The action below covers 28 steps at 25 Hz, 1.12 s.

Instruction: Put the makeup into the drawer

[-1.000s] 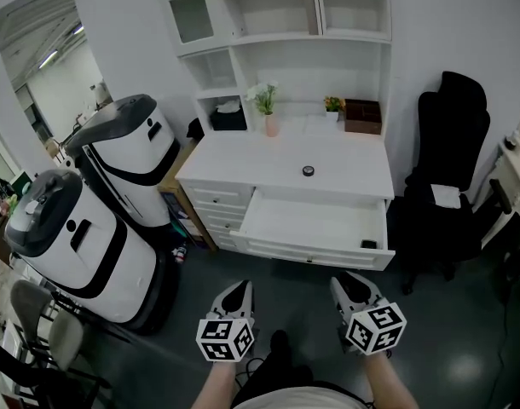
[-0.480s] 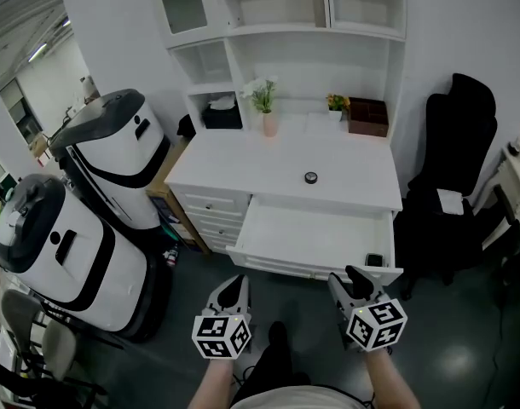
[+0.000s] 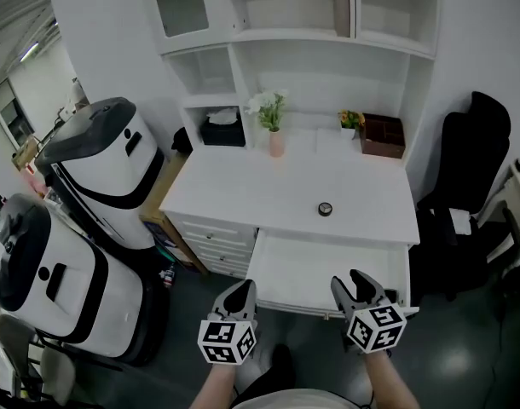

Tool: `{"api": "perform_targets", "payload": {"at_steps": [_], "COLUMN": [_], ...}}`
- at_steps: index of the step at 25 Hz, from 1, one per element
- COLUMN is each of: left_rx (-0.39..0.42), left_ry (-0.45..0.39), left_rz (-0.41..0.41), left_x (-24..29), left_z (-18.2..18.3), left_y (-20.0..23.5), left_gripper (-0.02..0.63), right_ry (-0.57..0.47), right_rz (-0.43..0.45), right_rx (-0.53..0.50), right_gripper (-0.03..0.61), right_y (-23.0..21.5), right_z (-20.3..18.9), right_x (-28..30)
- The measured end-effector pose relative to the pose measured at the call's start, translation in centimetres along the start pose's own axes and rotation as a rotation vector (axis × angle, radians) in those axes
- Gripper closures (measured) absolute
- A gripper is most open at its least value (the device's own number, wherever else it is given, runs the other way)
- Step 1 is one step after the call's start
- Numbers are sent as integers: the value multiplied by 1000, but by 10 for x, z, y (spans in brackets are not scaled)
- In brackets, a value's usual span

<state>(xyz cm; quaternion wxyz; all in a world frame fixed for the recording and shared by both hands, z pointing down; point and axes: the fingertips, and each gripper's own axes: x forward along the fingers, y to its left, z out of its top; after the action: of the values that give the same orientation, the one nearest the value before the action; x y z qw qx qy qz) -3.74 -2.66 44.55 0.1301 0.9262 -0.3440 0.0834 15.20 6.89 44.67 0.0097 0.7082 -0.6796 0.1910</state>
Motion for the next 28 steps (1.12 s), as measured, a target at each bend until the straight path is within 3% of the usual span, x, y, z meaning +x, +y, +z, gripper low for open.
{"api": "perform_targets", "payload": {"at_steps": [10,28], "left_rx": [21,13], "left_ry": [23,63], "left_rz": [-94,-131], "left_x": [65,115], "left_z": [16,14], "left_y": [24,35], "left_gripper": [611,611], "right_ry": [7,32], "right_rz": [-73,-146], "right_rx": [12,-34], "right_gripper": [393,393], "right_y": [-17,-46], "right_z": [17,25], "right_x": [60,101]}}
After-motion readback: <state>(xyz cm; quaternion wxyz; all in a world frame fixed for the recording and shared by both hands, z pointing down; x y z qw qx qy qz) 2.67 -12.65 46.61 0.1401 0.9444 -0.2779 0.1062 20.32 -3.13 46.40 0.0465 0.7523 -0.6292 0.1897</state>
